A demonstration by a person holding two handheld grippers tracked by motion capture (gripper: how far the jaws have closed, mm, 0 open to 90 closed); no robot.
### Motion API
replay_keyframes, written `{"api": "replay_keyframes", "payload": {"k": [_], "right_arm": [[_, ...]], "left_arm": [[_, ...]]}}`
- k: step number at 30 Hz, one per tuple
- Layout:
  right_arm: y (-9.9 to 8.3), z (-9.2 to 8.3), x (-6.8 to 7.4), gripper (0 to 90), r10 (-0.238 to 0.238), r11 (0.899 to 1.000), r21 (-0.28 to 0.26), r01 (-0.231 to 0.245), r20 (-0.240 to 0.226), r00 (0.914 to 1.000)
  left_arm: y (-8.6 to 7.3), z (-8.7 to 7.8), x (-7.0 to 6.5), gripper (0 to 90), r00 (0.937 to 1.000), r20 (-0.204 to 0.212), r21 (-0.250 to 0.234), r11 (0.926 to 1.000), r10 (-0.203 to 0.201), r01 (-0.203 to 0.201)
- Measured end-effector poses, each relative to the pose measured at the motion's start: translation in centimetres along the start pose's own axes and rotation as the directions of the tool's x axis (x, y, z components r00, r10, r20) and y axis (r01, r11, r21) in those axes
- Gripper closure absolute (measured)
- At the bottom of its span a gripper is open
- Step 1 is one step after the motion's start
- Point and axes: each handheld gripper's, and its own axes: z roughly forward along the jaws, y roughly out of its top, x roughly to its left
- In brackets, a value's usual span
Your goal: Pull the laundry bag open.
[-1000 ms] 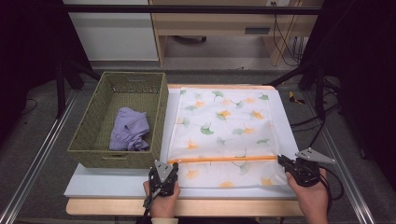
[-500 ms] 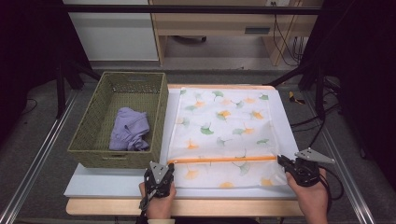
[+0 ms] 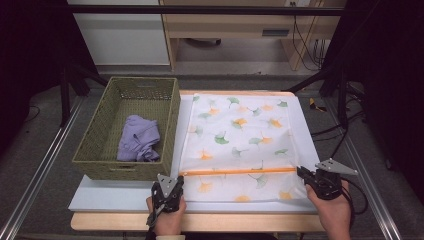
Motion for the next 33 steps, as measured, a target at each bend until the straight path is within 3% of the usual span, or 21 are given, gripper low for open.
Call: {"api": "replay_keyframes", "payload": {"k": [17, 33], "right_arm": [[-0.4, 0.4, -0.6, 85.5, 0.022, 0.999, 0.029, -0.022, 0.012, 0.9997], [-1.2, 1.3, -2.3, 85.1, 0.076, 0.992, 0.096, -0.078, 0.019, 0.9969]], "left_arm": [[0.1, 0.1, -0.2, 90.0, 0.9997, 0.025, -0.009, 1.0, -0.001, 0.001], [0.3, 0.4, -1.4, 90.0, 0.9979, 0.048, 0.007, 0.999, 0.043, -0.043]]}}
